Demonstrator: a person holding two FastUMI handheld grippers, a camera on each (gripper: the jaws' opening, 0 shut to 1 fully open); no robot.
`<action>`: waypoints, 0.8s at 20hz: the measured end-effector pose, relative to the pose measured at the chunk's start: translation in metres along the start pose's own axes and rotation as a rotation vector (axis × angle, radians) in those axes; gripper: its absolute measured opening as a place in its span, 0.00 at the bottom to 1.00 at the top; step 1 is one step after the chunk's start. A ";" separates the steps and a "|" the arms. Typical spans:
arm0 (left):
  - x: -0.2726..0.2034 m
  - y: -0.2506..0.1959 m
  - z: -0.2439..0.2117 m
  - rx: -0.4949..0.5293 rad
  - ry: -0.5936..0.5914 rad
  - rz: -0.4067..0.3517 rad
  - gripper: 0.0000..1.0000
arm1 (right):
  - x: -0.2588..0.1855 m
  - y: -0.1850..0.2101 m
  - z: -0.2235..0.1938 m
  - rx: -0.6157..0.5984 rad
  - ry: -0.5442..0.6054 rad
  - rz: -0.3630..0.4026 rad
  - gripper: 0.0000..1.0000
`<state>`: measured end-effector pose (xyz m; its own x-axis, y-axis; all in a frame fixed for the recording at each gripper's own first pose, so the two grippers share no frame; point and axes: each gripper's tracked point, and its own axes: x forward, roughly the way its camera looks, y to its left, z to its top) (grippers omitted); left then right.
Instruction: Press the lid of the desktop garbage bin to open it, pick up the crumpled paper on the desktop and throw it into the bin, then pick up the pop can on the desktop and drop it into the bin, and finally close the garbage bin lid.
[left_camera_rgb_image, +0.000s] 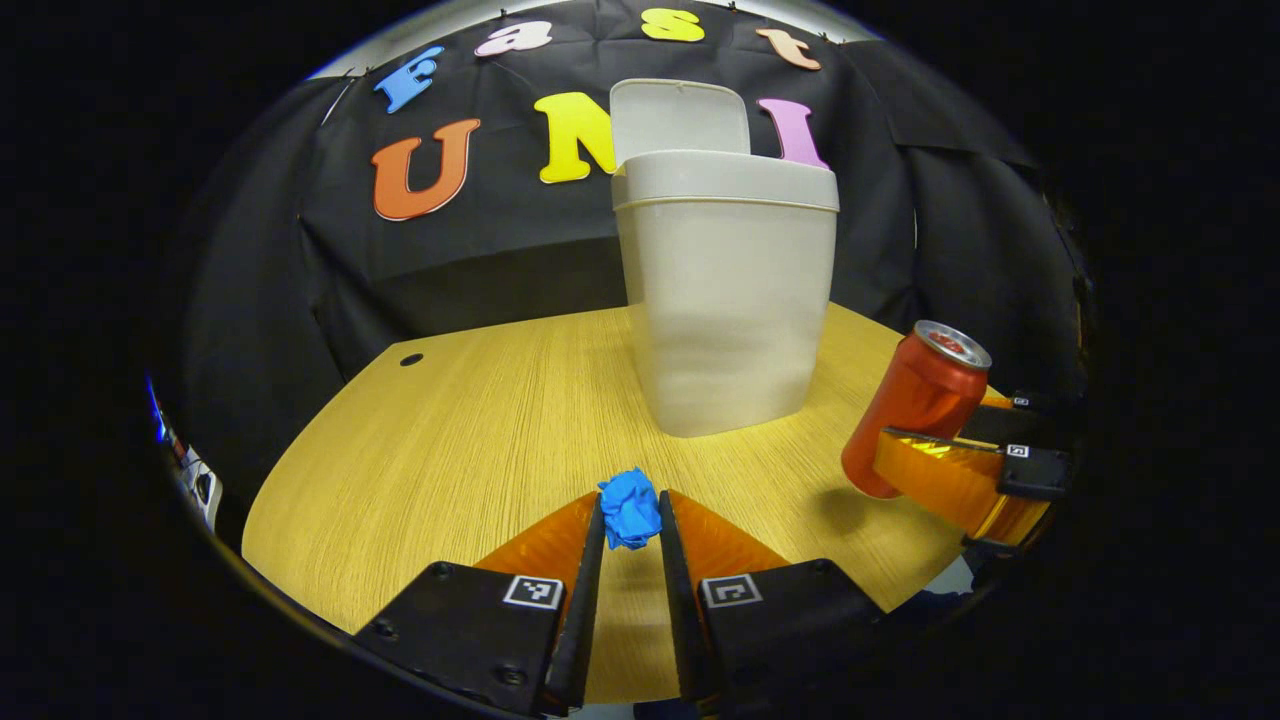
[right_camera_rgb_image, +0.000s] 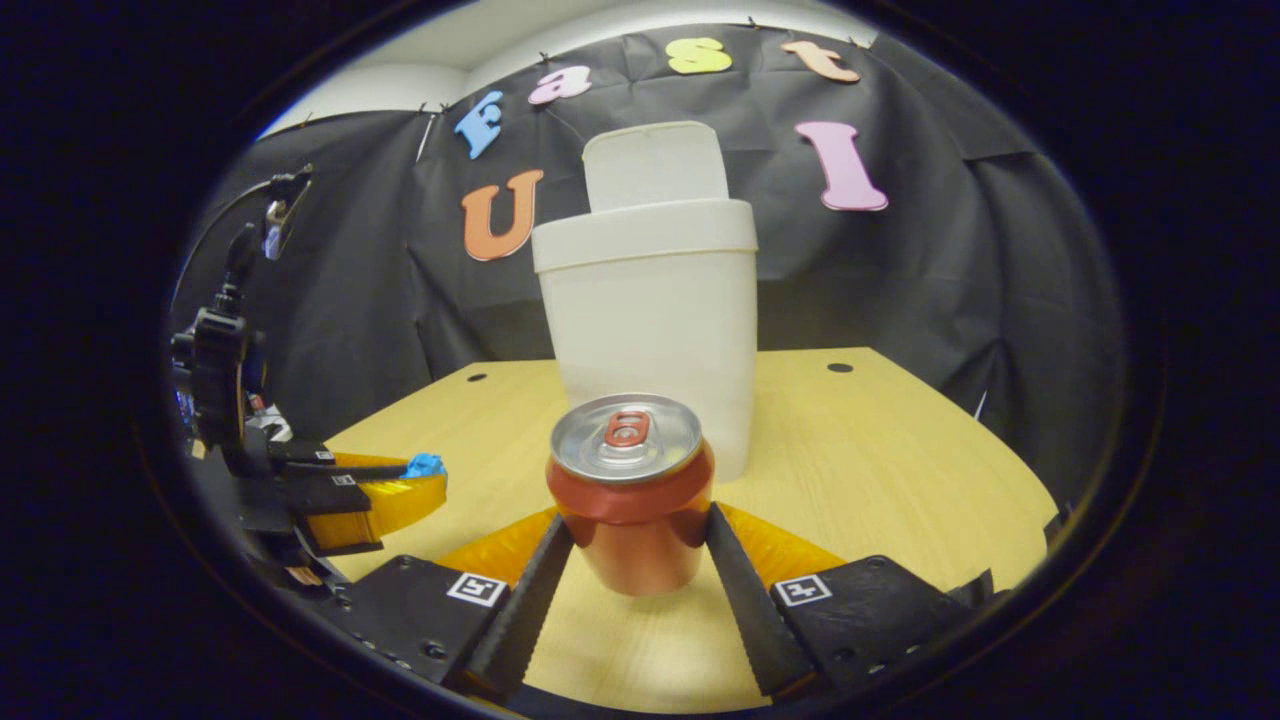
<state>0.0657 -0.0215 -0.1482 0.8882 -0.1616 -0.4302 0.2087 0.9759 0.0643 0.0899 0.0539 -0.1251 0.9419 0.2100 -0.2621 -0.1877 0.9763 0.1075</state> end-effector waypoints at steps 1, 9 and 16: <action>-0.002 0.004 0.002 -0.005 -0.012 0.015 0.36 | -0.005 -0.002 0.009 0.002 -0.016 -0.003 0.82; -0.044 0.029 0.063 -0.106 -0.262 0.135 0.36 | -0.081 -0.060 0.078 -0.076 -0.206 -0.144 0.82; -0.065 0.024 0.096 -0.125 -0.309 0.248 0.36 | -0.118 -0.089 0.086 -0.188 -0.271 -0.132 0.81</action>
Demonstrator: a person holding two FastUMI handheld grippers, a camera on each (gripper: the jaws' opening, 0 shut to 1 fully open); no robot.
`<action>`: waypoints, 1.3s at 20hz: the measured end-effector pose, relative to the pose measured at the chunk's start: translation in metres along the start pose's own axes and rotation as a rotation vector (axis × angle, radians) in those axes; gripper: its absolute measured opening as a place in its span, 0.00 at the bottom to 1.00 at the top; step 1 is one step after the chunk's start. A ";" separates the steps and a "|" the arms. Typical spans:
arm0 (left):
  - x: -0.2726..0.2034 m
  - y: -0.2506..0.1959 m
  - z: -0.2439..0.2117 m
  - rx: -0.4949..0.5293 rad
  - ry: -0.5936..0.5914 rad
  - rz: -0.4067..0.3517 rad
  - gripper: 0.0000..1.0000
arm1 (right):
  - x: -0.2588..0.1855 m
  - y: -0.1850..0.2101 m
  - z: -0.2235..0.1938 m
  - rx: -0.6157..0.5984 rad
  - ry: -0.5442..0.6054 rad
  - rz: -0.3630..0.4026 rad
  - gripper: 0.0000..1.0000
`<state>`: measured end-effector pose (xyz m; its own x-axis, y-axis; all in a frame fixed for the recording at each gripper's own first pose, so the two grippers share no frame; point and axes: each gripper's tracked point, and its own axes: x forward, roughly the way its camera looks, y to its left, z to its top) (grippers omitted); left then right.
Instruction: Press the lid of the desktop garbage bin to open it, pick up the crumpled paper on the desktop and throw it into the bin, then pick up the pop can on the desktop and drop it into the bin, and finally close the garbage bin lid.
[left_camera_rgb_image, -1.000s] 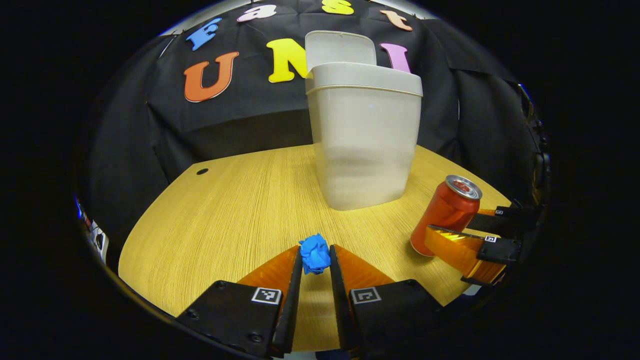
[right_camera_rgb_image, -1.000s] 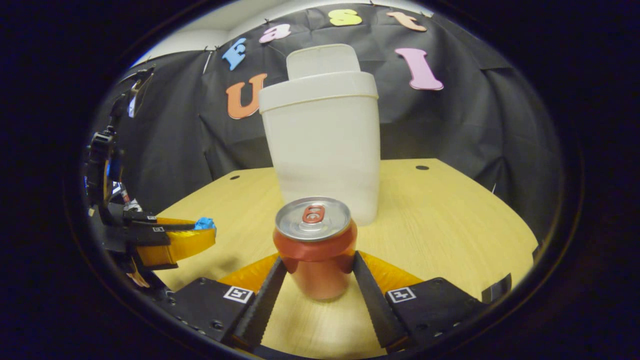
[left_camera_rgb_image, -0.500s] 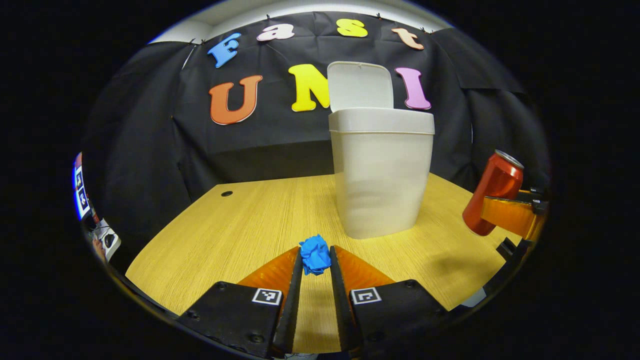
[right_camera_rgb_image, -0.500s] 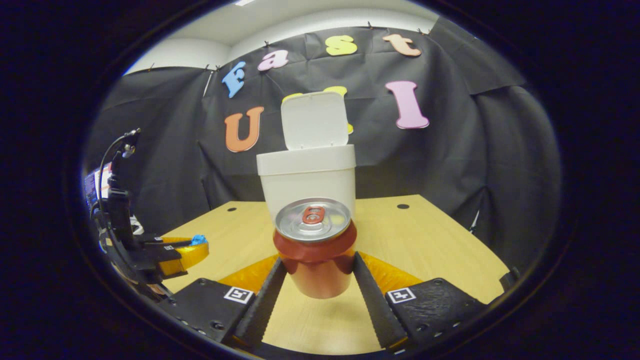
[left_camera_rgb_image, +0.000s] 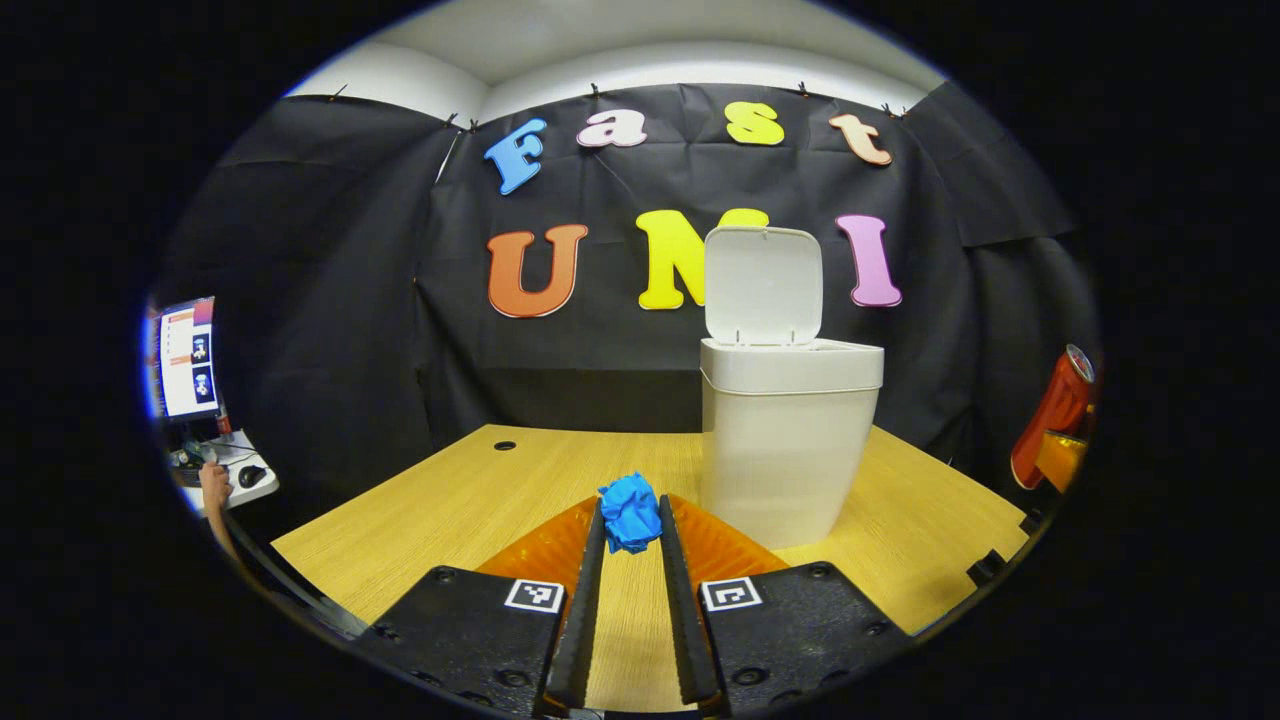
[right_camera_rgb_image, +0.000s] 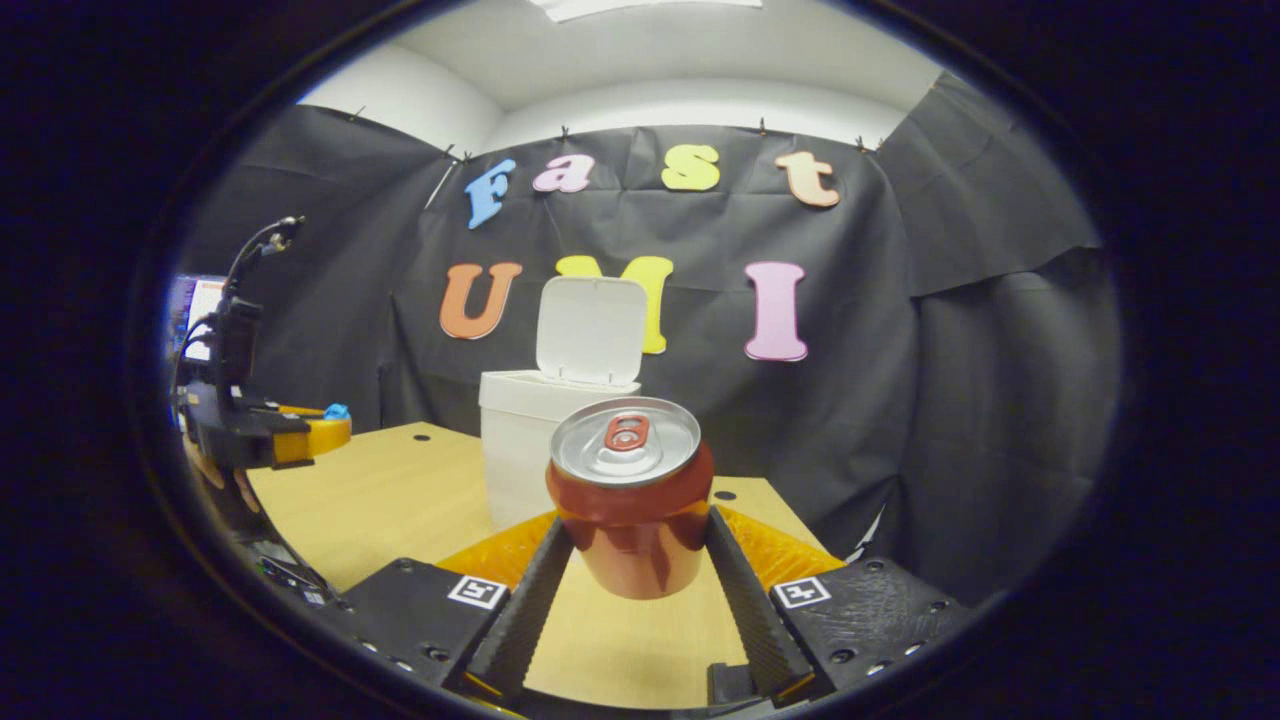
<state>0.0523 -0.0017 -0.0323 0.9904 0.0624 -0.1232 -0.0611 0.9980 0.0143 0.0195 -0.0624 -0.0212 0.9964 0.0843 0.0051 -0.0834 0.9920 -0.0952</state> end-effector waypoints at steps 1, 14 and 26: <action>0.003 -0.003 0.006 -0.001 -0.005 0.007 0.36 | 0.000 -0.001 -0.002 0.008 0.005 0.015 0.81; 0.137 -0.087 0.132 0.023 -0.094 -0.060 0.35 | -0.045 -0.084 -0.060 0.011 0.015 -0.002 0.82; 0.208 -0.165 0.133 0.096 -0.111 -0.118 0.41 | -0.051 -0.143 -0.110 0.103 0.078 -0.056 0.81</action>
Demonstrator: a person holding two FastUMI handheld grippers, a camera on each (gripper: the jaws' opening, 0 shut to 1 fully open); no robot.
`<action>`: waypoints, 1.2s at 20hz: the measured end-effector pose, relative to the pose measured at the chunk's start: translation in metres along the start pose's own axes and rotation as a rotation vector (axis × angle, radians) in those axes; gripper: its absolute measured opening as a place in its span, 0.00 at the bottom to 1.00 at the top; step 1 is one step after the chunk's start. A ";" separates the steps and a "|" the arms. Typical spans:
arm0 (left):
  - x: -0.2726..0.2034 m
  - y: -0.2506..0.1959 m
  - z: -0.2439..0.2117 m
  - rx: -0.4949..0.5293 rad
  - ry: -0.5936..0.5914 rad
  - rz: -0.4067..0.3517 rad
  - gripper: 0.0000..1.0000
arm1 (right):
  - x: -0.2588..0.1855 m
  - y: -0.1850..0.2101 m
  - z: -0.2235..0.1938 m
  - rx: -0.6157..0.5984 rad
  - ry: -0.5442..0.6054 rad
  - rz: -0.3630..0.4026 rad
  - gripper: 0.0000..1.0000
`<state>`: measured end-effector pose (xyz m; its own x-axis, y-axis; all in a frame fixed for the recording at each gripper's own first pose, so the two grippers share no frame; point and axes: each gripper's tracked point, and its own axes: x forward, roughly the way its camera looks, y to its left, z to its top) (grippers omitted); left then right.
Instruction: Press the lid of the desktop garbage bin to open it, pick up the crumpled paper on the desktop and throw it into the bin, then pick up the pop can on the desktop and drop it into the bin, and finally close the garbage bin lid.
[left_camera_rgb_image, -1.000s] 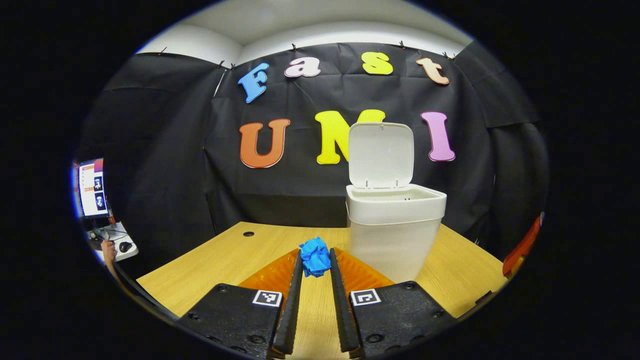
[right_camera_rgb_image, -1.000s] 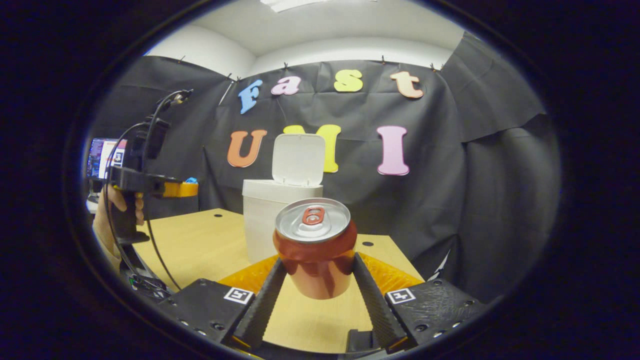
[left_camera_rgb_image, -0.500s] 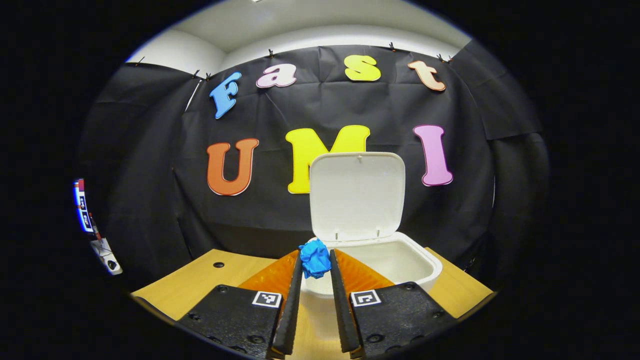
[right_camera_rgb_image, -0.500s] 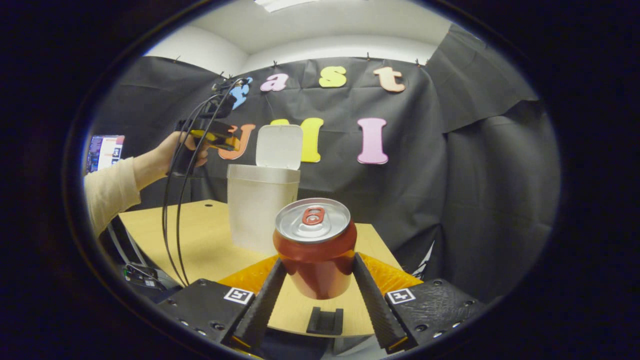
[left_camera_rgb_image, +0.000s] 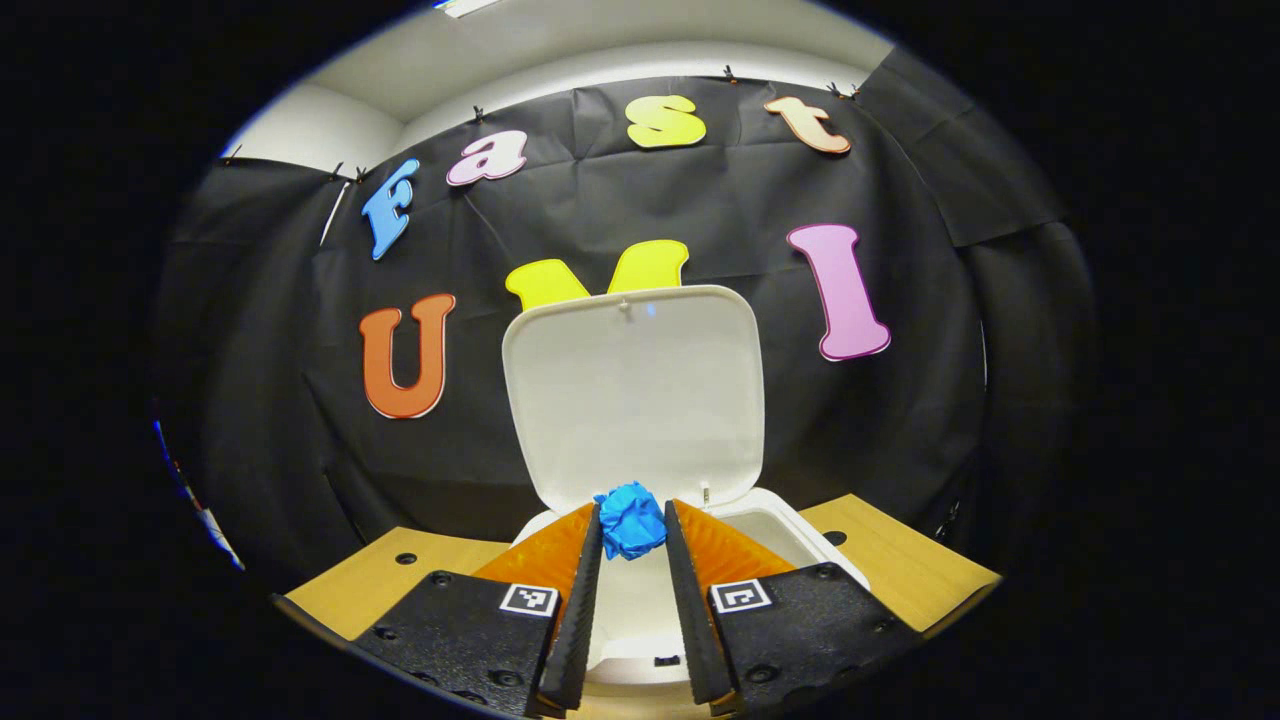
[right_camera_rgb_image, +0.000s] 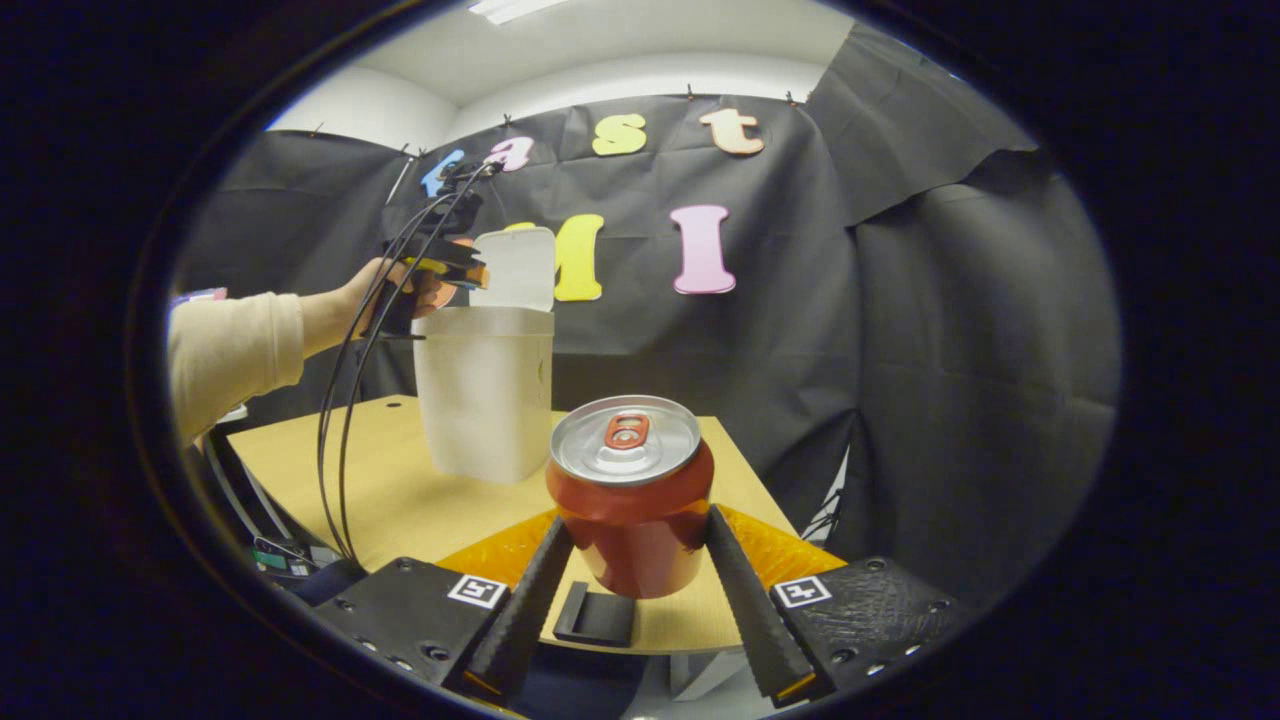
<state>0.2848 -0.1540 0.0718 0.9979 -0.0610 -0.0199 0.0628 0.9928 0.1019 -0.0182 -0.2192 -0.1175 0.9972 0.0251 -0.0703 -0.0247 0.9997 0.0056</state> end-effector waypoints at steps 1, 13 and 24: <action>0.004 -0.001 -0.006 -0.012 0.014 0.001 0.41 | 0.001 -0.004 -0.004 0.004 0.005 -0.004 0.81; -0.001 -0.006 -0.007 -0.151 0.017 -0.101 0.94 | 0.032 -0.017 -0.021 0.025 0.084 -0.047 0.82; -0.050 0.092 -0.008 -0.137 -0.052 -0.087 0.99 | 0.150 -0.082 0.020 0.095 0.179 -0.212 0.82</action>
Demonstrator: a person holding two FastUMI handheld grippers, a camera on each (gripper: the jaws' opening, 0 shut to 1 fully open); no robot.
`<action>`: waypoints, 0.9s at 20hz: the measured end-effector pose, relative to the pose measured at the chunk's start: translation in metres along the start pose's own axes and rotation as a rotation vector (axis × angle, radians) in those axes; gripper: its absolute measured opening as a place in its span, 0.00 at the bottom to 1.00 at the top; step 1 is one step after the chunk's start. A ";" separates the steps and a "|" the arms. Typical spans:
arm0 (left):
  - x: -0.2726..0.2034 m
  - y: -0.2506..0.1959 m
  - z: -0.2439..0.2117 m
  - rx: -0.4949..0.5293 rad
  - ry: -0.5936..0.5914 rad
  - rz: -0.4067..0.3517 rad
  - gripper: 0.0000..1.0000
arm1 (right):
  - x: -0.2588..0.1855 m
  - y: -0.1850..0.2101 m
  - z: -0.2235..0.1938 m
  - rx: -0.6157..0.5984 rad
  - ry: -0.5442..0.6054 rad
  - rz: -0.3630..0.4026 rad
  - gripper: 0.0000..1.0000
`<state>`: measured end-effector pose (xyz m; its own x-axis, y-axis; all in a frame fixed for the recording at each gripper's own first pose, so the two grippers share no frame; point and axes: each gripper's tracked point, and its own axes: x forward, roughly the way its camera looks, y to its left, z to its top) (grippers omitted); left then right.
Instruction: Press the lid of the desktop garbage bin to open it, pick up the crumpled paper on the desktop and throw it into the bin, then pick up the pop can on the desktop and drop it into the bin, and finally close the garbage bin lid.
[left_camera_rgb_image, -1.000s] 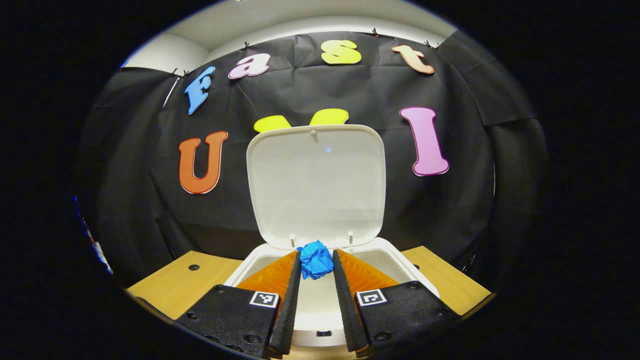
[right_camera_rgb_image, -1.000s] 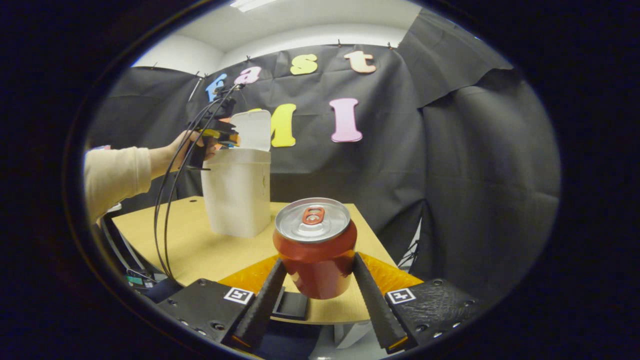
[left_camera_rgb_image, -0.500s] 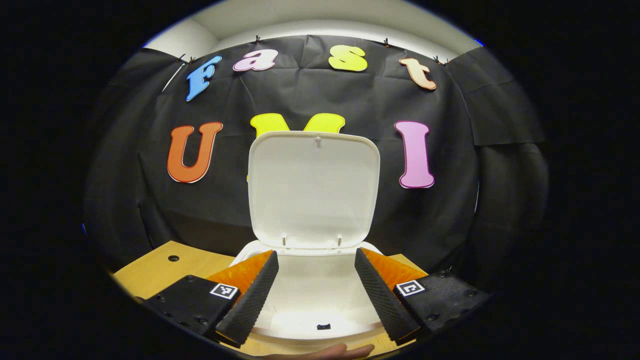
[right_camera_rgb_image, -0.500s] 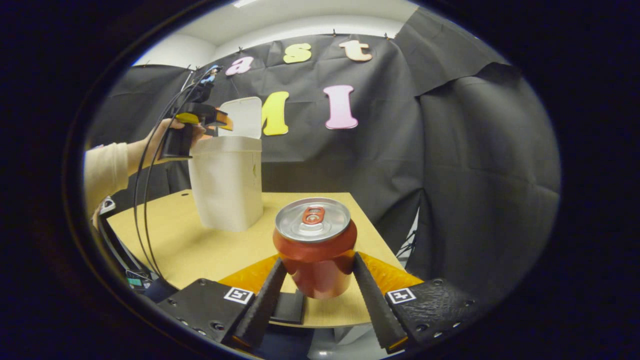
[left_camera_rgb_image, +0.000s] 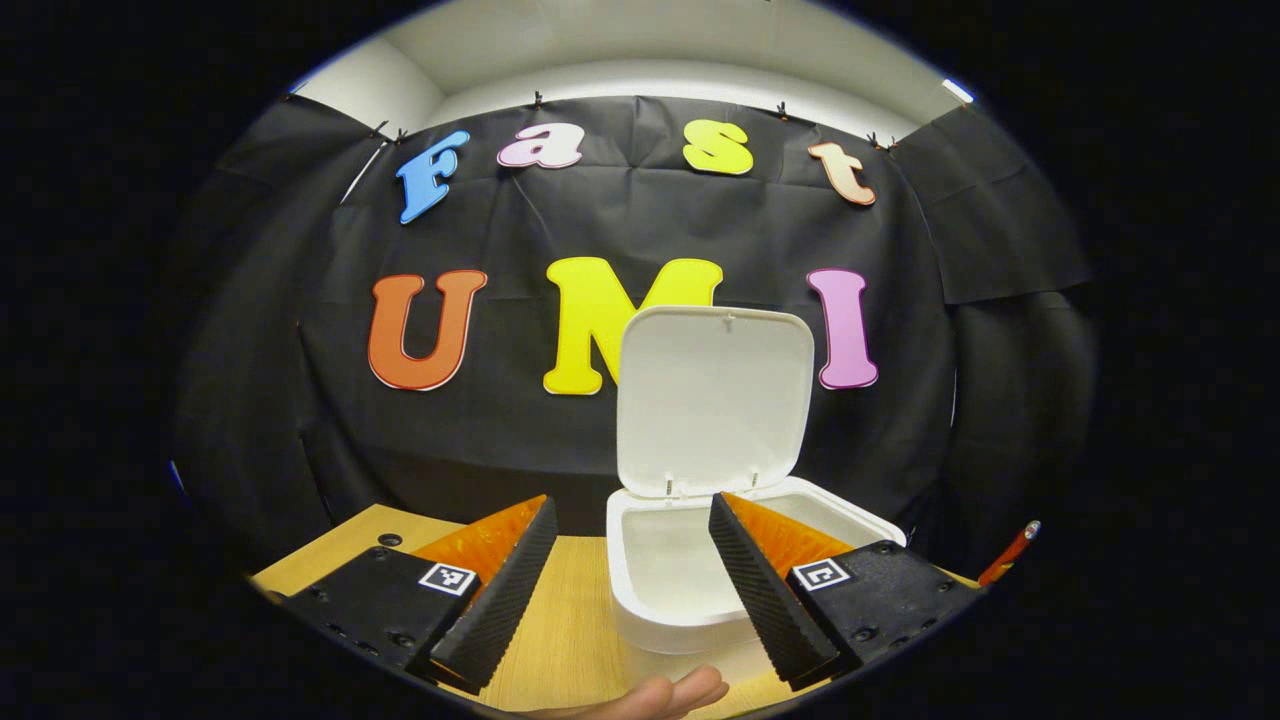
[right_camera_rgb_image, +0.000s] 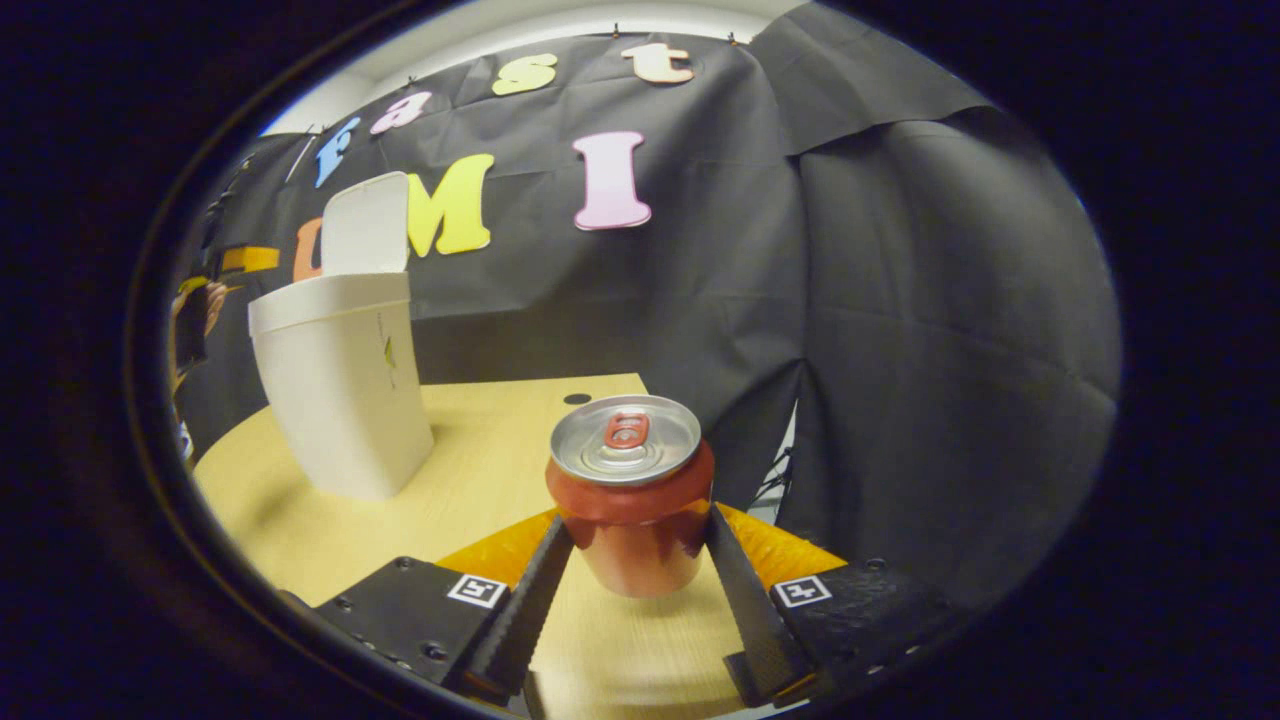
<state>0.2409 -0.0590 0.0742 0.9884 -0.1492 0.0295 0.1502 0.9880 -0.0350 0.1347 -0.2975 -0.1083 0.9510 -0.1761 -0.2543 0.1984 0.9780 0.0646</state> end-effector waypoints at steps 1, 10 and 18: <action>-0.007 0.004 -0.002 -0.012 -0.019 -0.001 0.99 | 0.009 0.005 0.014 0.004 -0.013 0.010 0.82; -0.094 0.041 -0.058 0.021 0.016 0.125 0.98 | 0.077 0.126 0.144 -0.024 -0.068 0.048 0.82; -0.130 0.076 -0.116 -0.079 0.039 0.217 0.97 | 0.067 0.245 0.232 -0.093 -0.108 0.071 0.82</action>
<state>0.1271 0.0309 -0.0480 0.9977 0.0631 -0.0256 -0.0656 0.9912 -0.1146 0.3025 -0.0956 0.1142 0.9827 -0.1127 -0.1468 0.1122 0.9936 -0.0120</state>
